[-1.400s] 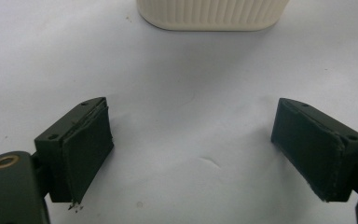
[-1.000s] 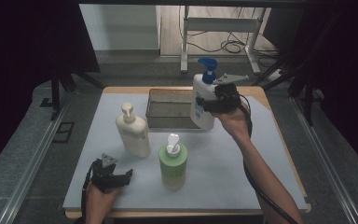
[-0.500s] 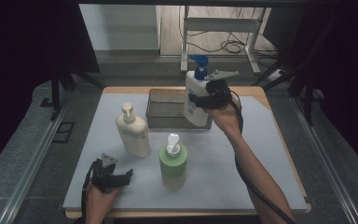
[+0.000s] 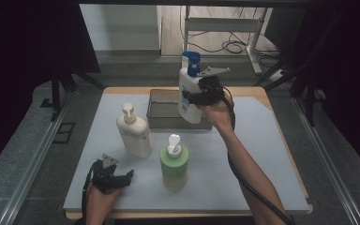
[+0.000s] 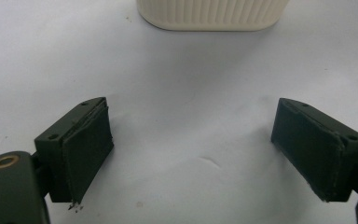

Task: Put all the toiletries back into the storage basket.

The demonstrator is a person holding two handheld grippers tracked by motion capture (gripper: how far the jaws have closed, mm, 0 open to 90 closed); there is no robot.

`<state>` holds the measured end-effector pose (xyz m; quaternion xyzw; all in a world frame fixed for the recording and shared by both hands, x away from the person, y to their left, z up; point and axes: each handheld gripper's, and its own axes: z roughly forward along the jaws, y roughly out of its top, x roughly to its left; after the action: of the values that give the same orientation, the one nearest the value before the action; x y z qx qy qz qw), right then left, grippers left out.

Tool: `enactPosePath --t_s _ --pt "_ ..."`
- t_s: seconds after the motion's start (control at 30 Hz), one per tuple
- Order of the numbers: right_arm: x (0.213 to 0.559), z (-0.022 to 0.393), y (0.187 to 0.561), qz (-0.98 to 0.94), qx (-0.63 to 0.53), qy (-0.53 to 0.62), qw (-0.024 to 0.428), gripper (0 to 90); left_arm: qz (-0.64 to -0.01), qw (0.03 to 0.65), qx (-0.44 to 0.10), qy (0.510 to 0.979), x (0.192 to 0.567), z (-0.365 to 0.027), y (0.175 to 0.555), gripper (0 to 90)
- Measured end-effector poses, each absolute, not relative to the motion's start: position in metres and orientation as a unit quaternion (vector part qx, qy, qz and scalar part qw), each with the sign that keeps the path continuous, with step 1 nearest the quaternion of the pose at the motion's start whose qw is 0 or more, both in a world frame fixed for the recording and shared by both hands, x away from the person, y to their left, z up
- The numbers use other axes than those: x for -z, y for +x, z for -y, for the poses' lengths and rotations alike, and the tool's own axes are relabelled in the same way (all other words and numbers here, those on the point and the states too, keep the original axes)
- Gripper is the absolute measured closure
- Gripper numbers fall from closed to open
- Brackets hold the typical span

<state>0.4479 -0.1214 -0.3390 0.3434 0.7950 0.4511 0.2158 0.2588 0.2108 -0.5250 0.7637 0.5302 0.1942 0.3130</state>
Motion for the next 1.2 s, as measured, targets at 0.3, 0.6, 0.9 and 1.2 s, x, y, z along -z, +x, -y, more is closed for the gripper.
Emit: enactPosePath --t_s 0.3,0.6,0.9,1.2 --pt "0.336 0.108 0.457 -0.792 -0.455 0.346 0.216 37.8 -0.53 0.313 -0.194 0.764 0.525 -0.211 0.259 11.6" --pt "0.34 0.096 0.465 -0.79 -0.457 0.35 0.212 37.8 -0.53 0.314 -0.194 0.763 0.525 -0.211 0.259 11.6" --pt "0.341 0.088 0.472 -0.786 -0.458 0.354 0.216 37.8 -0.53 0.313 -0.194 0.764 0.525 -0.211 0.259 11.6" --pt "0.343 0.076 0.479 -0.784 -0.461 0.354 0.217 37.9 -0.531 0.314 -0.194 0.763 0.525 -0.211 0.259 11.6"
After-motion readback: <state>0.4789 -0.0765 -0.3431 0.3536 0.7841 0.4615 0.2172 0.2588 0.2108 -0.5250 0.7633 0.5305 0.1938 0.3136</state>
